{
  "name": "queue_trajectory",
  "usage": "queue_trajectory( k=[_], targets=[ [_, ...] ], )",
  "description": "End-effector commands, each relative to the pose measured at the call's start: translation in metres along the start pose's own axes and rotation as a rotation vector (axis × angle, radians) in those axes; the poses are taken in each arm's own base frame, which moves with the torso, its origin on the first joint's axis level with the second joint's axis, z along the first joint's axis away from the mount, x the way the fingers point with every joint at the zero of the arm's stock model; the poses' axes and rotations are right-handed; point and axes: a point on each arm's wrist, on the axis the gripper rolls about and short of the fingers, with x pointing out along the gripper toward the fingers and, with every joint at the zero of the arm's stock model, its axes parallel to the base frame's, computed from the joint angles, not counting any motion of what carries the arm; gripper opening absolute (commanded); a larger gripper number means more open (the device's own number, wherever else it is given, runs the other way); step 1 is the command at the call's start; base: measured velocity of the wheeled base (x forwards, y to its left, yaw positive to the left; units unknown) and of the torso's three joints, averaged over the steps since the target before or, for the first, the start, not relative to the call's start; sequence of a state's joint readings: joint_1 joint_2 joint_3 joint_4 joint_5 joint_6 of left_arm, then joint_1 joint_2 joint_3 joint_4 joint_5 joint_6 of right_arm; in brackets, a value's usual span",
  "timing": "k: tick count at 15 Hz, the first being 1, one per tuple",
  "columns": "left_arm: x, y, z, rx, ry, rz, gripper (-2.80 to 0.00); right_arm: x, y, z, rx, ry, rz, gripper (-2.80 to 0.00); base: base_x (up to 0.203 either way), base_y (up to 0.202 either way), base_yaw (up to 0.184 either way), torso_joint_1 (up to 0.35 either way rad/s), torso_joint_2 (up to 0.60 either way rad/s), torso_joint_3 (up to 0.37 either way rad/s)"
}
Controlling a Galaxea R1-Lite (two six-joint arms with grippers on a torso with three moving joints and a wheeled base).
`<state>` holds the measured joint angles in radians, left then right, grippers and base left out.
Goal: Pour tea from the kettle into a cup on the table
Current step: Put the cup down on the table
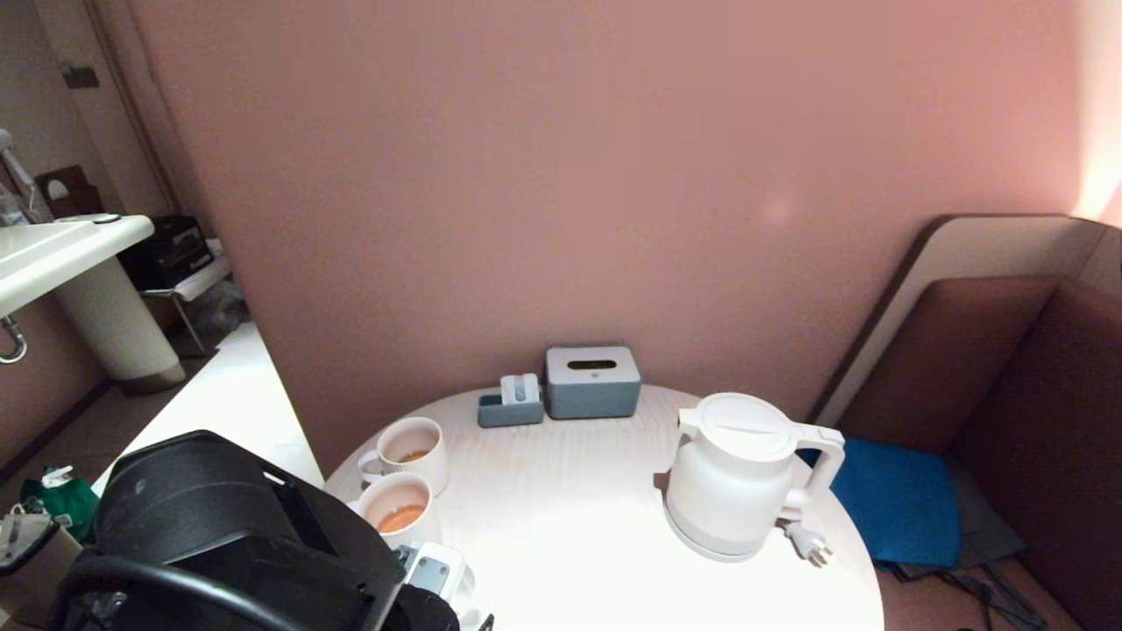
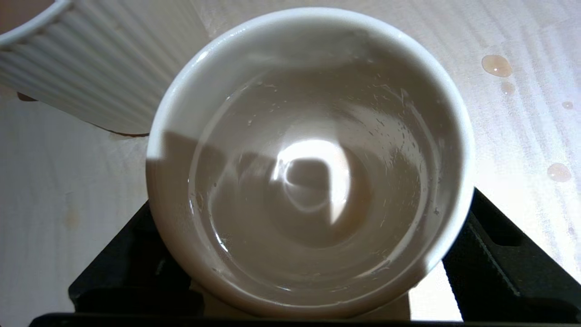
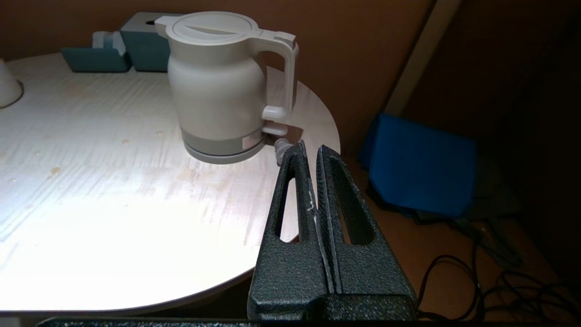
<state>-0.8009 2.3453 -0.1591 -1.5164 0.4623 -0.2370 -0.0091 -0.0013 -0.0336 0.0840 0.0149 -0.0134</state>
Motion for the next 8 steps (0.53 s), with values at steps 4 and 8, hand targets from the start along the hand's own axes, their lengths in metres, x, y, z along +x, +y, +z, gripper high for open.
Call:
queue_trajectory(
  k=[4, 8],
  targets=[
    [-0.007, 0.002, 0.008, -0.036, -0.053, -0.012, 0.00, 0.000, 0.000, 0.000, 0.000, 0.001, 0.000, -2.80, 0.000, 0.000, 0.000, 0.000, 0.00, 0.000],
    [-0.029, 0.014, 0.004, -0.028, -0.016, -0.011, 0.00, 0.000, 0.000, 0.000, 0.000, 0.001, 0.000, -2.80, 0.000, 0.000, 0.000, 0.000, 0.00, 0.000]
  ],
)
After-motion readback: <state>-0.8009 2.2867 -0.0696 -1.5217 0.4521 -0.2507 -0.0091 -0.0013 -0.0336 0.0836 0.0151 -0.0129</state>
